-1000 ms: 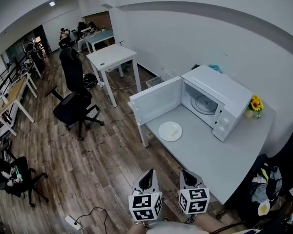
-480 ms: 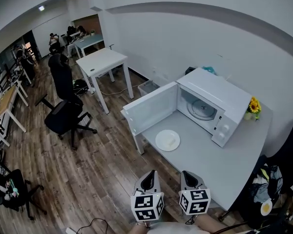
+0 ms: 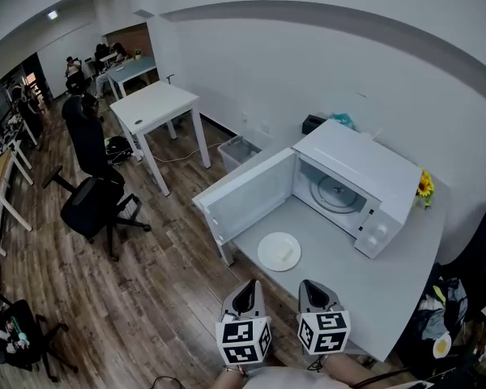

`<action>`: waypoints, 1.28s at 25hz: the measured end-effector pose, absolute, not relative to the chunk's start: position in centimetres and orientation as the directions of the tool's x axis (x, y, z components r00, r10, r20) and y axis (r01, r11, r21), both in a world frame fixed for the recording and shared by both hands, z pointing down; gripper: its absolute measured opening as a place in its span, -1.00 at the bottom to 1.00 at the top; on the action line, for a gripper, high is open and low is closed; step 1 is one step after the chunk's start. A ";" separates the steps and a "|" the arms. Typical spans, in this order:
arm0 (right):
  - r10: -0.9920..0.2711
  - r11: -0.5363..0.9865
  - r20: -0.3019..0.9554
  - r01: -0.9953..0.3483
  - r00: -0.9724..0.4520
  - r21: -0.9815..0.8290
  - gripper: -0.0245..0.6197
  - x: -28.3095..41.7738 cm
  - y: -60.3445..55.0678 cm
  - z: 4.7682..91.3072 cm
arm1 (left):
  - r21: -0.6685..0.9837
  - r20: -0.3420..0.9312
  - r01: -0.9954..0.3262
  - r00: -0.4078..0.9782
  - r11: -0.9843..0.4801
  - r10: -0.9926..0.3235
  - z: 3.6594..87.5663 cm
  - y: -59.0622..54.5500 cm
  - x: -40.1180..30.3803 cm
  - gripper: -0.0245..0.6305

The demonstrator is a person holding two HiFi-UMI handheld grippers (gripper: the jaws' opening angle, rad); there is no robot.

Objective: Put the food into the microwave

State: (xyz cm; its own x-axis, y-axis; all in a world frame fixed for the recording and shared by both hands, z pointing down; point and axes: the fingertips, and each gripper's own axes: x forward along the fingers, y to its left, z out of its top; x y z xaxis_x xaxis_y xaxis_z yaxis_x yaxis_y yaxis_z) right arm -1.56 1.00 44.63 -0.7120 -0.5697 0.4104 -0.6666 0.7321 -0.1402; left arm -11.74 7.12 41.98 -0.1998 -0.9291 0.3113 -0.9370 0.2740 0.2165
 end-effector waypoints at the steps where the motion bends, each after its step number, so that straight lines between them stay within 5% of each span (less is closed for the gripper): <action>1: -0.573 0.729 0.410 -0.670 -0.710 -0.140 -0.88 -2.1 0.5 44.5 | 0.218 0.312 -0.938 -0.195 0.270 -0.930 41.9 6.6 -12.3 -0.92; 32: -0.682 0.613 0.407 -0.778 -0.608 -0.135 -0.88 -12.9 -13.1 43.7 | 0.225 0.334 -0.970 -0.009 0.089 -0.943 42.7 -8.8 -22.8 -0.92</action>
